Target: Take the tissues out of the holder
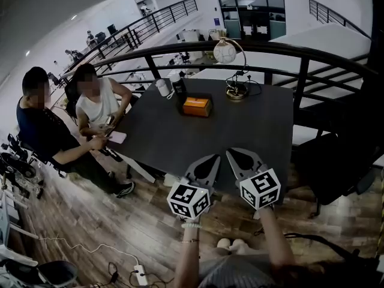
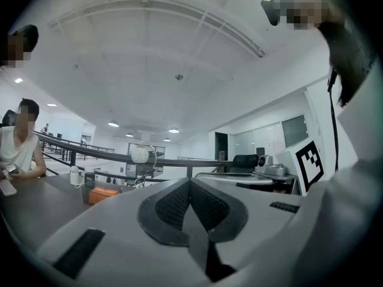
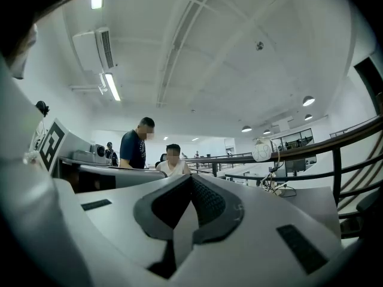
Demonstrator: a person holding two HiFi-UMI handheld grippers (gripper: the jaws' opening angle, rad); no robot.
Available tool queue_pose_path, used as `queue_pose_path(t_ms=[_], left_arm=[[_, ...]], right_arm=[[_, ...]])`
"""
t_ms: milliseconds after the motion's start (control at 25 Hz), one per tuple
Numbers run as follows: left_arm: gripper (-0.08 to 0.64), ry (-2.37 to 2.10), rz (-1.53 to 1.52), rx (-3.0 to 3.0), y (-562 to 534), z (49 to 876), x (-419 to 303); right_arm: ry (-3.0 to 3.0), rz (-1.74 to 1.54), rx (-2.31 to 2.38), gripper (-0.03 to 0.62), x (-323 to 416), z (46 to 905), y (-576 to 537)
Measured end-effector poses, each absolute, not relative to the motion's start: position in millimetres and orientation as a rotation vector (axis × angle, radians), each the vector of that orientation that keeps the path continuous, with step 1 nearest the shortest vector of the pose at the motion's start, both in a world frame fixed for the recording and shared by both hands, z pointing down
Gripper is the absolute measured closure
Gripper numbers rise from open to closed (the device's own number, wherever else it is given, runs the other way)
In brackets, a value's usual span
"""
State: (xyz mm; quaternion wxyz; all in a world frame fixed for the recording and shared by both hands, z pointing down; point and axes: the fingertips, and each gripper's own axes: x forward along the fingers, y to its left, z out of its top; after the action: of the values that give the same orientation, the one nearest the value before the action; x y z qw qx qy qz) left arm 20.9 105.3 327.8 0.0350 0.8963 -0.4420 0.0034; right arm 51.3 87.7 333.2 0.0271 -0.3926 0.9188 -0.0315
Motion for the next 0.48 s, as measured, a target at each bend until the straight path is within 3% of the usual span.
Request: queue_pose_path(t_ms=[480], left_arm=[[0.552,-1.432,0.014,2.734,92.3,323.0,14.9]], right_arm=[[2.799,-0.18,-1.114,0.577,54.2,328.0,70.7]])
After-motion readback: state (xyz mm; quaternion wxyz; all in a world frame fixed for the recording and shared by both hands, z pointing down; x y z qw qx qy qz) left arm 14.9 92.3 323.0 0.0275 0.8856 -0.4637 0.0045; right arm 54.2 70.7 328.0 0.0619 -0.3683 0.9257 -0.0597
